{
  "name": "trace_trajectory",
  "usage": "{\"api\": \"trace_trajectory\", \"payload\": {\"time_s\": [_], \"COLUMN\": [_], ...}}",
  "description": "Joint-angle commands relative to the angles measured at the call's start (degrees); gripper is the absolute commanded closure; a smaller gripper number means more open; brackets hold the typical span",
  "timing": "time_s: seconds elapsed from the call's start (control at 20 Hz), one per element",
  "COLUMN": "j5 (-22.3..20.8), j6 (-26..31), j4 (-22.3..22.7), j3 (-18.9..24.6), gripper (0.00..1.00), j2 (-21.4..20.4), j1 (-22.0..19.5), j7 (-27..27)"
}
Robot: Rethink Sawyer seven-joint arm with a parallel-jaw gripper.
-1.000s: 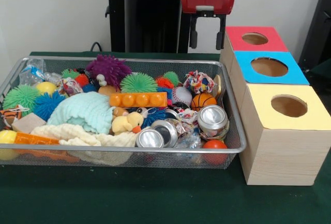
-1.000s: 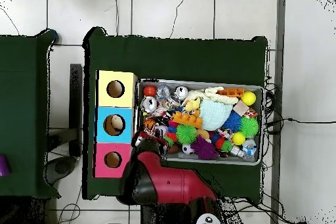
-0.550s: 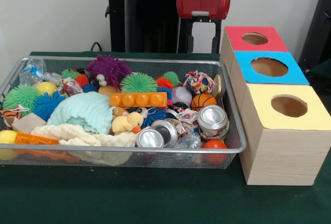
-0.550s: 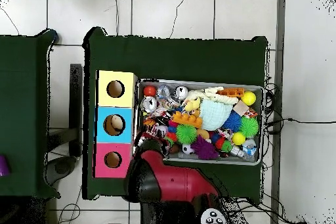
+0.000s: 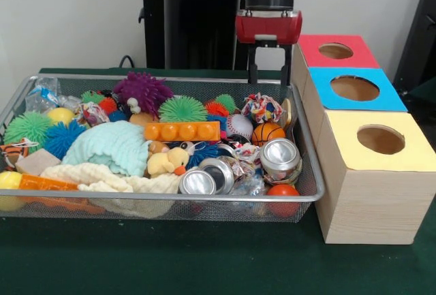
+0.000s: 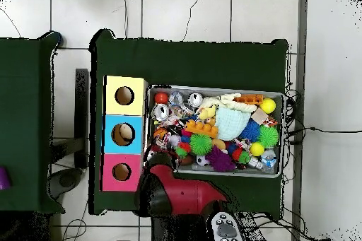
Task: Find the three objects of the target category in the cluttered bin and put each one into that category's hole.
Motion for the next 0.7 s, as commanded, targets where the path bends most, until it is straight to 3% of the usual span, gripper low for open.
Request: {"api": "trace_trajectory", "payload": {"time_s": [0.05, 0.7], "j5": [-1.3, -1.1], "j6": [-5.9, -8.4], "j4": [-5.7, -8.0], "j3": [0.9, 0.1], "gripper": [0.0, 0.0], "j2": [5.7, 9.1], "j1": [1.2, 1.6], "j7": [6.2, 5.2]}}
